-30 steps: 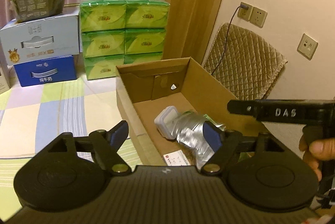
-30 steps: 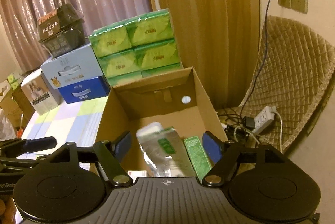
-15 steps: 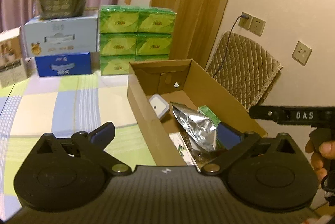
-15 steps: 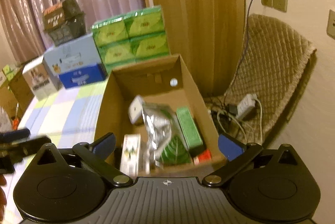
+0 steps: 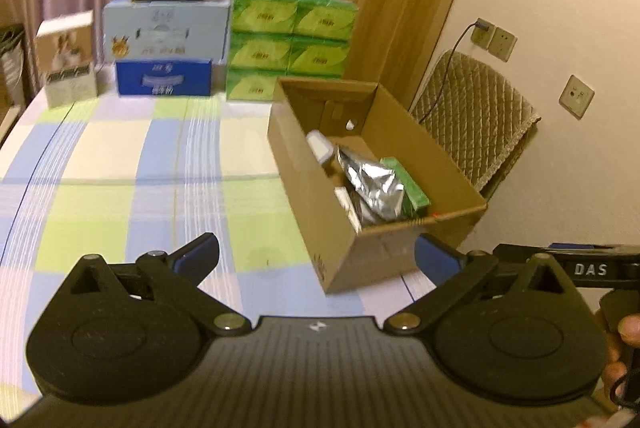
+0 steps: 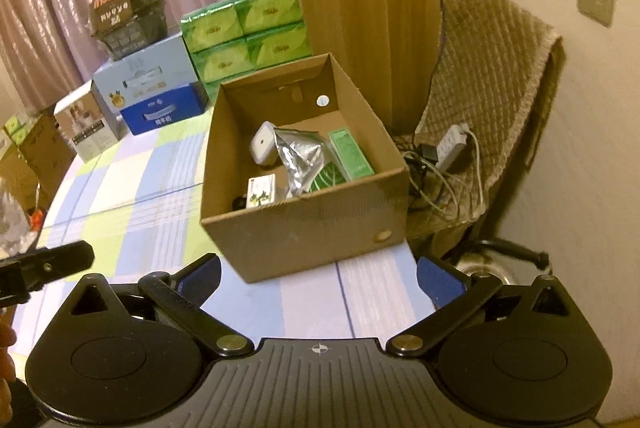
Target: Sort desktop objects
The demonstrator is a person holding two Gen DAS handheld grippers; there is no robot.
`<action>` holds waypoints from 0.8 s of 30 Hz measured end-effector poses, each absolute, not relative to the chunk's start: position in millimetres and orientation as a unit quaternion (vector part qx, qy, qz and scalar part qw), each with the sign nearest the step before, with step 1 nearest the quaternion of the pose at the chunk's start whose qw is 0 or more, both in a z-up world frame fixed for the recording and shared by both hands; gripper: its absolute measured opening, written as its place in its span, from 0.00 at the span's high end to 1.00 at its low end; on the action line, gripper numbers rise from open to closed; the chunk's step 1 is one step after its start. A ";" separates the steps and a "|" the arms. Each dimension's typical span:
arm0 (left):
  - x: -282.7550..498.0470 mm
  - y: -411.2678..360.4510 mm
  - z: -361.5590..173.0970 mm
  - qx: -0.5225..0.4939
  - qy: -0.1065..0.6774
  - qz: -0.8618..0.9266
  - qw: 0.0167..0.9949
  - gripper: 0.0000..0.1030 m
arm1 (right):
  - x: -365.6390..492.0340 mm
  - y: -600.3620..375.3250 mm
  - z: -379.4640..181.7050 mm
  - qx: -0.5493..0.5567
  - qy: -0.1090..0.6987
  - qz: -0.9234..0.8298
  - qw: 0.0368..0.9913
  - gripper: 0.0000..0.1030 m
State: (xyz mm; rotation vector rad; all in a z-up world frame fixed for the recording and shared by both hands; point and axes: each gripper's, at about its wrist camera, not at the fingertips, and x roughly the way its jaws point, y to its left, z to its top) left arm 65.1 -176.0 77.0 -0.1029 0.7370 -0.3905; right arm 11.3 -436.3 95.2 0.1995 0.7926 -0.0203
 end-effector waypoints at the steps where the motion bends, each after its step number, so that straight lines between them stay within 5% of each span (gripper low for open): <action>1: 60.8 -174.2 77.2 -0.053 0.362 -0.187 0.912 0.01 | 5.4 -432.2 95.7 0.092 0.384 -0.011 0.918 0.02; 24: -11.4 -177.4 60.6 -0.051 0.375 -0.169 0.910 0.01 | -53.1 -408.4 89.2 0.045 0.367 -0.030 0.929 0.02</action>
